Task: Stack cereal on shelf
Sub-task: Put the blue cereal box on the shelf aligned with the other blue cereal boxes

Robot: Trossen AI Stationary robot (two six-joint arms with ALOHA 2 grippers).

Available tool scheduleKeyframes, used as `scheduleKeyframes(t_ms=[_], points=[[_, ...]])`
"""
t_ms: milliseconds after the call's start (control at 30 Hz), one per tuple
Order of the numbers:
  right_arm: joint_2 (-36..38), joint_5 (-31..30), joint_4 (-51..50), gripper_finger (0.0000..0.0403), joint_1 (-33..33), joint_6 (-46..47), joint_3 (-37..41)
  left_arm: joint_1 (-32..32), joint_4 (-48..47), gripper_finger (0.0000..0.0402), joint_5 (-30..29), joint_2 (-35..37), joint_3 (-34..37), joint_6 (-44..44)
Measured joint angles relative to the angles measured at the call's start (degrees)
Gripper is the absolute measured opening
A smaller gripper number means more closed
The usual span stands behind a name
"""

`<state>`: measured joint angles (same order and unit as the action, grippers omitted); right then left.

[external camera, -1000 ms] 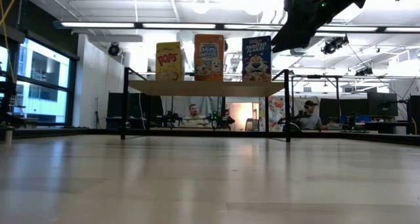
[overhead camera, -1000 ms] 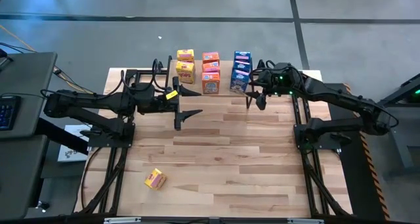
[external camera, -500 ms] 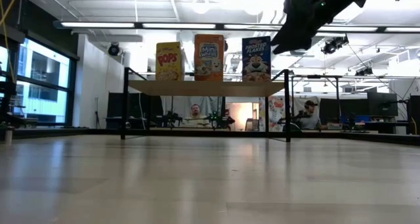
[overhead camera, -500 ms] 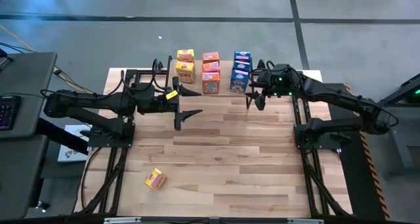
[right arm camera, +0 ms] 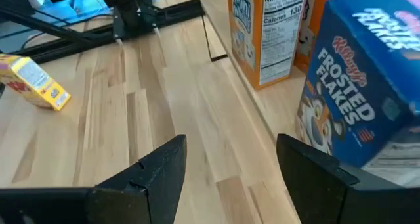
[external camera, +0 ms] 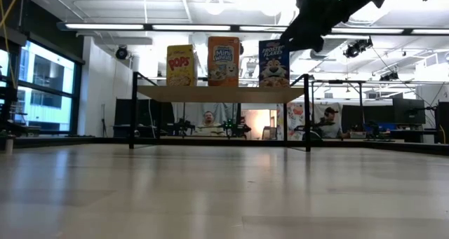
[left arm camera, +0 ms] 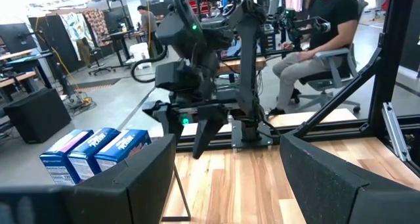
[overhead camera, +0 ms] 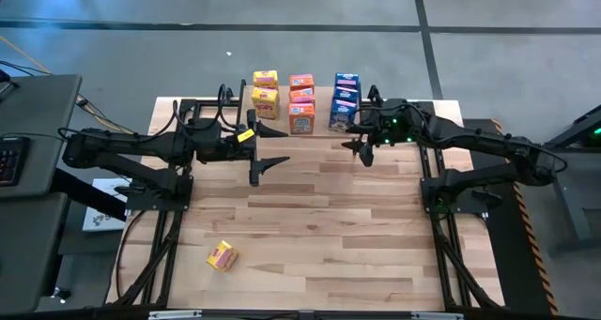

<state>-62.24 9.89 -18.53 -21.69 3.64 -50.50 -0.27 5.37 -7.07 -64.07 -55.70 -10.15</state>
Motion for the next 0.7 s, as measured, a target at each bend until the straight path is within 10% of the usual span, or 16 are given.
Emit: scheduleKeyframes(t_ms=[700], points=[[-2.4, -8.9, 1.2, 0.0229, -0.2, -0.1, 0.0, 0.0, 0.0, 0.0266, 0.0, 0.0, 0.0, 0.0]])
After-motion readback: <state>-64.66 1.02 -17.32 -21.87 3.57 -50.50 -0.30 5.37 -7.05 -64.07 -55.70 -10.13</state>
